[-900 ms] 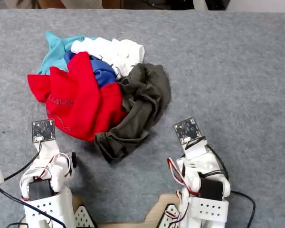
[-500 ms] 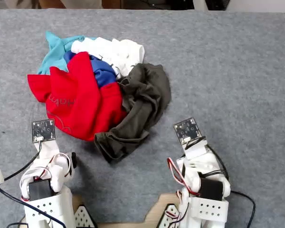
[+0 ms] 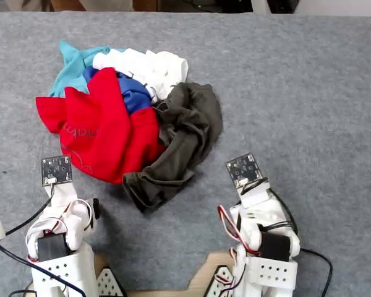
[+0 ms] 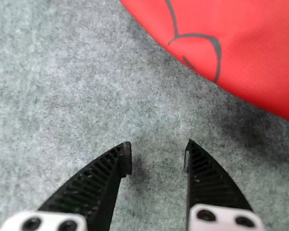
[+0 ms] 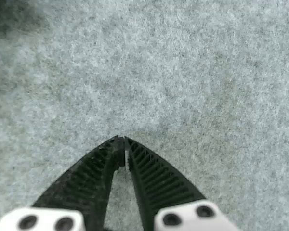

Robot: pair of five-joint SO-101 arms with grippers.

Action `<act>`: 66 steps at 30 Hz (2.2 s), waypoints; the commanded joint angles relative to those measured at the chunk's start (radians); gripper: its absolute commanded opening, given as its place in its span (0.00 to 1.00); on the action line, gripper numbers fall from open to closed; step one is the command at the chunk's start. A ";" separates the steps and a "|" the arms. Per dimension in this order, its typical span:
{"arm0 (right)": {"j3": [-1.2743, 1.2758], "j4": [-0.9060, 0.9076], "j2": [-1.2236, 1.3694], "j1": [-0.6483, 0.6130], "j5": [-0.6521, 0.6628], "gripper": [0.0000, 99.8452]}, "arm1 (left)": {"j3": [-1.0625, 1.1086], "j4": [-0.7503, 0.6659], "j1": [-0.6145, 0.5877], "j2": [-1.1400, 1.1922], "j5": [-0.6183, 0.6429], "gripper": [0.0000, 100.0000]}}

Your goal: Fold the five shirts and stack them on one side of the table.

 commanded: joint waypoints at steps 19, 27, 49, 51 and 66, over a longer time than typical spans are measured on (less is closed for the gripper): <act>0.002 0.003 -0.059 -0.012 -0.003 0.01 | 0.011 0.002 -0.009 -0.008 -0.005 0.19; 0.002 0.003 -0.059 -0.012 -0.003 0.01 | 0.011 0.002 -0.009 -0.008 -0.005 0.19; 0.002 0.003 -0.059 -0.012 -0.003 0.01 | 0.011 0.002 -0.009 -0.008 0.008 0.30; 0.002 0.003 -0.059 -0.012 -0.003 0.01 | 0.011 0.002 -0.009 -0.008 0.014 0.39; 0.002 0.003 -0.059 -0.012 -0.003 0.01 | 0.011 0.002 -0.009 -0.008 0.011 0.22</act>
